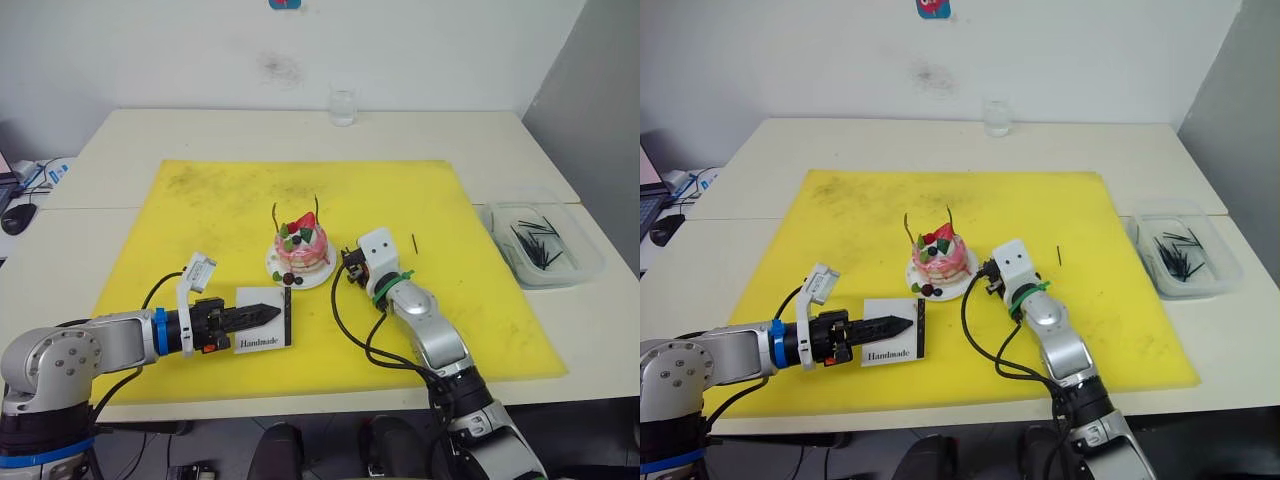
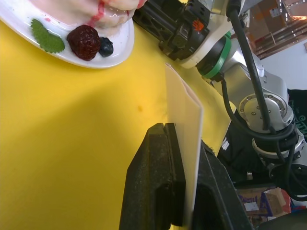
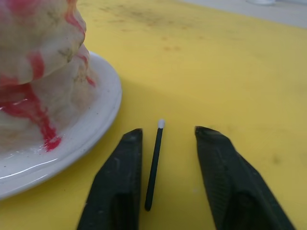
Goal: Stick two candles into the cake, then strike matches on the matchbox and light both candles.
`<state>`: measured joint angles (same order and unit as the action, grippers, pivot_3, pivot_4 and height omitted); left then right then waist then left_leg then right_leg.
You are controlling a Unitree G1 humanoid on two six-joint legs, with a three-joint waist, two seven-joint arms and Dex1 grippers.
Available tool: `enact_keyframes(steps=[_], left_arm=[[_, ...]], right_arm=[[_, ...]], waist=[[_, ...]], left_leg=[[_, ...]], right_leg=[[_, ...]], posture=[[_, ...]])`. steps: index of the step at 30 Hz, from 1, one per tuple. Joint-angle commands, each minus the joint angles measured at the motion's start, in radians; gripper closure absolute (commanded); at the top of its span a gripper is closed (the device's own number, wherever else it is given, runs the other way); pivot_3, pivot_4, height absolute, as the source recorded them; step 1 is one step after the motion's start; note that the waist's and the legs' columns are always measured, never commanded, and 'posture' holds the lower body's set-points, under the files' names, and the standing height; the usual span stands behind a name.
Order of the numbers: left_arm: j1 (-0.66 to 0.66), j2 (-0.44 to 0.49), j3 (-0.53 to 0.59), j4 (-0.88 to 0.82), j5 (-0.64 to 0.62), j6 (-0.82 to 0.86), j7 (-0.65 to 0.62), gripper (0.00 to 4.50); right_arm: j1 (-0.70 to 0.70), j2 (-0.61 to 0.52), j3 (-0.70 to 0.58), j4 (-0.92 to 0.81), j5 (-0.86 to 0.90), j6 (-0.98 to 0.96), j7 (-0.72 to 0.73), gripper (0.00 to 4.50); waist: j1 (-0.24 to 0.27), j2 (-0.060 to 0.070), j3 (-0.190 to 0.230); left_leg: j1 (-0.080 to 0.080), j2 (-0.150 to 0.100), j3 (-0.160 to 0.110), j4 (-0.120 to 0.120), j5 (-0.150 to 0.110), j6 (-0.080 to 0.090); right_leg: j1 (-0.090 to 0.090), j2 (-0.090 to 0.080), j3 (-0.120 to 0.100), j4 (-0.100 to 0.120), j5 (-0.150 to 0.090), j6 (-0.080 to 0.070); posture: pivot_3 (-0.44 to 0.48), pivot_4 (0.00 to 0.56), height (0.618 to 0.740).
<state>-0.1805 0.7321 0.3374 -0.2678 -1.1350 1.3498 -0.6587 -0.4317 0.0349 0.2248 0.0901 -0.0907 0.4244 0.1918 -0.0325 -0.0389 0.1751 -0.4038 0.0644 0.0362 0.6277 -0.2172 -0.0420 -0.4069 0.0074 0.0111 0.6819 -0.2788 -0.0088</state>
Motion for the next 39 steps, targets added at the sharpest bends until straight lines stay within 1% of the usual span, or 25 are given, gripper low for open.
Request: enact_keyframes(steps=[1, 2, 3, 9, 12, 17, 20, 25, 28, 31, 34, 39], left_arm=[[-0.002, 0.016, 0.002, -0.017, -0.008, -0.012, -0.006, 4.5], [-0.002, 0.016, 0.002, -0.017, -0.007, -0.012, -0.006, 4.5], [-0.001, 0.017, 0.002, -0.017, -0.007, -0.013, -0.006, 4.5], [-0.001, 0.013, -0.002, -0.02, -0.008, -0.014, -0.004, 4.5], [-0.013, 0.008, -0.007, -0.019, -0.015, -0.011, -0.001, 4.5], [-0.026, 0.006, -0.019, -0.034, -0.039, -0.002, -0.004, 4.5], [-0.036, 0.002, -0.03, -0.052, -0.062, 0.005, -0.006, 4.5], [-0.064, -0.003, -0.055, -0.077, -0.106, 0.013, 0.004, 4.5], [-0.076, -0.011, -0.075, -0.087, -0.111, 0.006, 0.017, 4.5], [-0.094, -0.04, -0.091, -0.098, -0.095, -0.025, 0.051, 4.5], [-0.125, -0.074, -0.112, -0.107, -0.057, -0.067, 0.092, 4.5], [-0.223, -0.16, -0.167, -0.108, -0.033, -0.107, 0.167, 4.5]], right_arm=[[0.004, 0.018, -0.004, -0.032, 0.012, 0.066, -0.011, 4.06], [0.006, 0.021, -0.002, -0.041, 0.012, 0.078, -0.01, 4.39], [0.009, 0.025, -0.001, -0.053, 0.014, 0.09, -0.009, 4.48], [0.006, 0.042, -0.019, -0.151, 0.049, 0.156, 0.0, 4.48], [0.003, 0.02, -0.042, -0.259, 0.079, 0.221, 0.02, 4.48], [0.029, -0.071, -0.077, -0.438, 0.135, 0.337, 0.085, 4.48], [0.088, -0.147, -0.091, -0.526, 0.171, 0.365, 0.134, 4.48], [0.232, -0.253, -0.099, -0.582, 0.195, 0.306, 0.186, 4.48], [0.271, -0.283, -0.095, -0.594, 0.198, 0.267, 0.195, 4.48], [0.278, -0.315, -0.102, -0.639, 0.221, 0.245, 0.223, 4.48], [0.27, -0.387, -0.105, -0.694, 0.231, 0.214, 0.281, 4.48], [0.186, -0.554, -0.126, -0.804, 0.291, 0.189, 0.43, 4.48]], waist=[[0.0, 0.0, 0.0], [0.0, 0.0, 0.0], [0.0, 0.0, 0.0], [0.0, 0.0, 0.0], [0.001, 0.0, 0.0], [0.002, 0.0, 0.0], [0.004, 0.0, 0.0], [0.003, 0.0, 0.0], [-0.001, 0.0, 0.0], [0.0, 0.0, 0.0], [0.004, 0.0, 0.0], [0.007, 0.0, 0.0]], left_leg=[[0.0, 0.0, 0.0, 0.0, 0.0, 0.0], [0.0, 0.0, 0.0, 0.0, 0.0, 0.0], [0.0, 0.0, 0.0, 0.0, 0.0, 0.0], [0.0, 0.0, 0.0, 0.0, 0.0, 0.0], [-0.001, 0.0, 0.0, 0.0, 0.0, 0.0], [-0.002, 0.0, 0.0, 0.0, 0.0, 0.0], [-0.003, 0.0, 0.0, 0.0, 0.0, 0.0], [-0.003, 0.0, 0.0, 0.0, 0.0, 0.0], [-0.002, -0.001, 0.0, 0.0, 0.0, 0.0], [-0.002, -0.001, 0.0, 0.0, 0.0, 0.0], [-0.002, -0.001, -0.001, 0.0, 0.0, 0.0], [-0.003, -0.002, -0.001, 0.002, 0.0, 0.0]], right_leg=[[0.0, 0.0, 0.0, 0.0, 0.0, 0.0], [0.0, 0.0, 0.0, 0.0, 0.0, 0.0], [0.0, 0.0, 0.0, 0.0, 0.0, 0.0], [0.0, 0.0, 0.0, -0.001, 0.0, 0.0], [-0.001, 0.0, 0.0, -0.001, 0.0, 0.0], [-0.001, 0.0, -0.001, -0.001, 0.0, 0.0], [-0.001, 0.0, -0.001, -0.001, 0.0, 0.0], [-0.001, 0.0, -0.001, -0.001, 0.0, 0.0], [-0.001, 0.0, -0.001, -0.001, 0.0, 0.0], [-0.001, 0.001, 0.0, 0.0, 0.0, 0.001], [-0.001, 0.002, -0.001, -0.001, 0.0, 0.001], [0.0, 0.002, -0.001, -0.001, 0.0, 0.001]], posture=[[0.0, 0.15, 0.74], [0.0, 0.15, 0.74], [0.0, 0.15, 0.74], [0.0, 0.15, 0.74], [0.0, 0.15, 0.74], [0.0, 0.15, 0.74], [0.0, 0.15, 0.74], [0.0, 0.15, 0.74], [0.0, 0.15, 0.74], [0.0, 0.15, 0.74], [0.0, 0.15, 0.74], [0.0, 0.15, 0.74]])
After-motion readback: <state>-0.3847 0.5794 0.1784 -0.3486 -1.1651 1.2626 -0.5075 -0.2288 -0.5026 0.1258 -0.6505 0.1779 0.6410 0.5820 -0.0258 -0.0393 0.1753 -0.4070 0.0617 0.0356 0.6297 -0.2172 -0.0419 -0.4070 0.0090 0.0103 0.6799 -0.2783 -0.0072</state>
